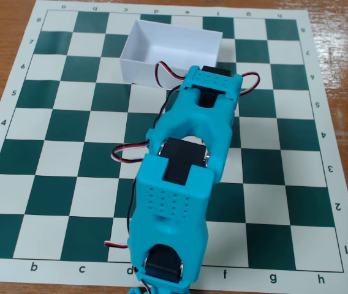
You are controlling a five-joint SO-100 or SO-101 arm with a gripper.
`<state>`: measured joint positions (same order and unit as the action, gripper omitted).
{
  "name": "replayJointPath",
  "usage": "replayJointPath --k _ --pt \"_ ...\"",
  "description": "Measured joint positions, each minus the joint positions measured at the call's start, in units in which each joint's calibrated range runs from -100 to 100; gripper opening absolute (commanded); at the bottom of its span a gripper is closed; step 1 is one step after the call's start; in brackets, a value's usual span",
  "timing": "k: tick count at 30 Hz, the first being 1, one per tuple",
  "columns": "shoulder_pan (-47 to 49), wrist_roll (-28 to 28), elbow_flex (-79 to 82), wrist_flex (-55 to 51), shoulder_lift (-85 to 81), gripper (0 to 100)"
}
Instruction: Grab the toy horse and put it in the box.
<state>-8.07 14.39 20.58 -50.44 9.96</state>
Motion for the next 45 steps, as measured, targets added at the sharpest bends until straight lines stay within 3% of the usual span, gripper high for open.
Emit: replayJointPath --k 8,14,23,33,41,45 --pt "0.0 0.62 0.0 -1.58 -1.96 0" --pt "1.05 1.67 -9.61 -2.36 -2.3 0" --pt "4.03 4.48 -27.38 4.12 9.36 0" --pt "7.47 6.4 -35.54 12.78 16.85 1" --pt "8.22 9.73 -38.17 21.37 21.36 23" --pt "8.81 14.68 -38.71 23.82 23.15 24"
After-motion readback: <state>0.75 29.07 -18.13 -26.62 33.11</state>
